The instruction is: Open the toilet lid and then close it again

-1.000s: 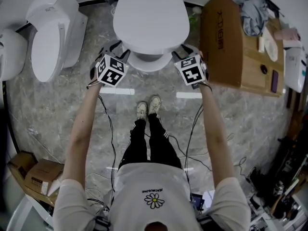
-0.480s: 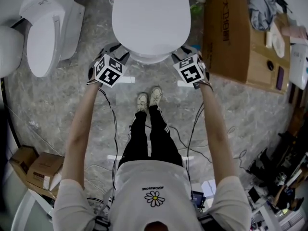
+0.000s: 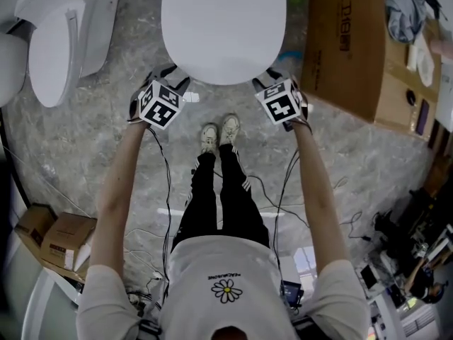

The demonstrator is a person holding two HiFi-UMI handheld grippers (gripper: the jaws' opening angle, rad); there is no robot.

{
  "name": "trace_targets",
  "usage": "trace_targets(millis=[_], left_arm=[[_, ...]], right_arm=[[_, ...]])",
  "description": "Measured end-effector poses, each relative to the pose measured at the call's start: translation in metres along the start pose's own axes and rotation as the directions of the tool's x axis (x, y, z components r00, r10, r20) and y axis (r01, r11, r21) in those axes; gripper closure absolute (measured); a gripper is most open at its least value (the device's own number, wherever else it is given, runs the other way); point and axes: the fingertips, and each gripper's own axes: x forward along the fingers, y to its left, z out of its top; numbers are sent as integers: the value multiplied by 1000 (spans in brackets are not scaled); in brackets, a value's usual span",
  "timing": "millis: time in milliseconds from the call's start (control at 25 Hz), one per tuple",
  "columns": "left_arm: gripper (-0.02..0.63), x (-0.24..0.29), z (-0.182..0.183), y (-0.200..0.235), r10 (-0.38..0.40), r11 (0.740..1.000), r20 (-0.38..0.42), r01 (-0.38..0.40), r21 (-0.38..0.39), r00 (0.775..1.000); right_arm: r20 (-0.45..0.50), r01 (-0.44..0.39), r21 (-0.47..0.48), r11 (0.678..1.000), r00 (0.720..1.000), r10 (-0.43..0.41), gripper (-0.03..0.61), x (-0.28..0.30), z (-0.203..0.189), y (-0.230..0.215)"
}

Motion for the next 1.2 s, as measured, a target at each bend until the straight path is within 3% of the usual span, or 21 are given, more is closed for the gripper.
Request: trace_targets(millis=[560,1000,1200], left_arm=[[417,63,-51,-8,-69,997,-95,66,-43,993],[417,91,-69,-12,-91,994,-143,81,-77,986],[417,96,-69,-10,-88,996,-140,82,-46,986]], right_arm=[[-110,-29,23,999,993,31,403,68,-38,6],[-136,-31,15,999,990,33,425,93,-50,3],[-124,-34,11,999,992,36,426,94,-50,1]])
